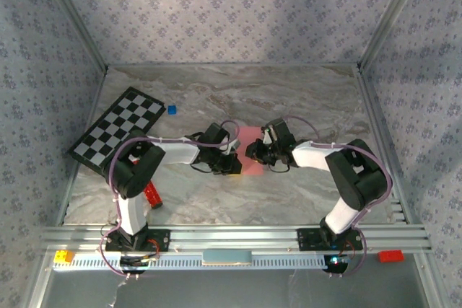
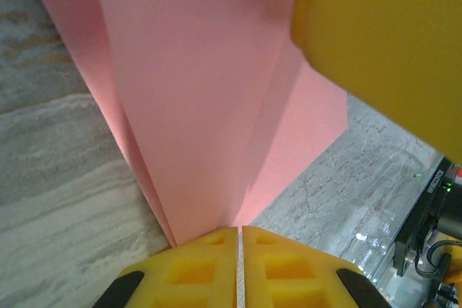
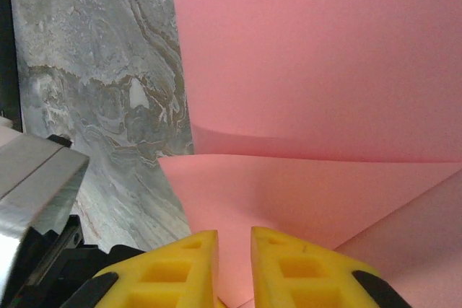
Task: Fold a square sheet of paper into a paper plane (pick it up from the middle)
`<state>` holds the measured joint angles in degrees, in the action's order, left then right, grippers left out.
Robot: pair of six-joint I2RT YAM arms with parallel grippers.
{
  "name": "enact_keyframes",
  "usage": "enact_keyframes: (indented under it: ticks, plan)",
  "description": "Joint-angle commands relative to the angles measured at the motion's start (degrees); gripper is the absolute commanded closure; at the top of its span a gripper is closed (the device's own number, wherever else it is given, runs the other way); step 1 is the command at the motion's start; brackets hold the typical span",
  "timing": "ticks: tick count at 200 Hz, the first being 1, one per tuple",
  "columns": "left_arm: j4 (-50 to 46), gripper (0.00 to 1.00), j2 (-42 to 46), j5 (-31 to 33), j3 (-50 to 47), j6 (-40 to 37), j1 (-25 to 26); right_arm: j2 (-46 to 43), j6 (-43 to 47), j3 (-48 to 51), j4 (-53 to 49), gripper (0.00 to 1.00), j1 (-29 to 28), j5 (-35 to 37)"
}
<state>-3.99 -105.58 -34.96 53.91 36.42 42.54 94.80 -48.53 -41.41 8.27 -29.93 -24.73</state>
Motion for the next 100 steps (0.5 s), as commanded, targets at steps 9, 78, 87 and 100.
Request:
enact_keyframes:
  ticks: [9,78,87,100]
  plan:
    - [0.78,0.88,6.23,0.41,-0.23,-0.05,-0.33,2.49,0.54,-0.53,-3.72,0.85,0.06,2.41]
    - [2.29,0.89,3.7,-1.27,-0.03,0.12,-2.05,2.94,0.63,-0.34,-4.14,0.87,0.31,2.67]
    - [2.71,0.89,3.17,-1.95,-0.03,0.3,-2.1,3.02,0.59,-0.34,-4.05,0.87,0.36,2.6]
    - [2.78,0.9,2.4,-2.59,-0.12,0.31,-2.11,3.0,0.59,-0.45,-4.05,0.86,0.31,2.58]
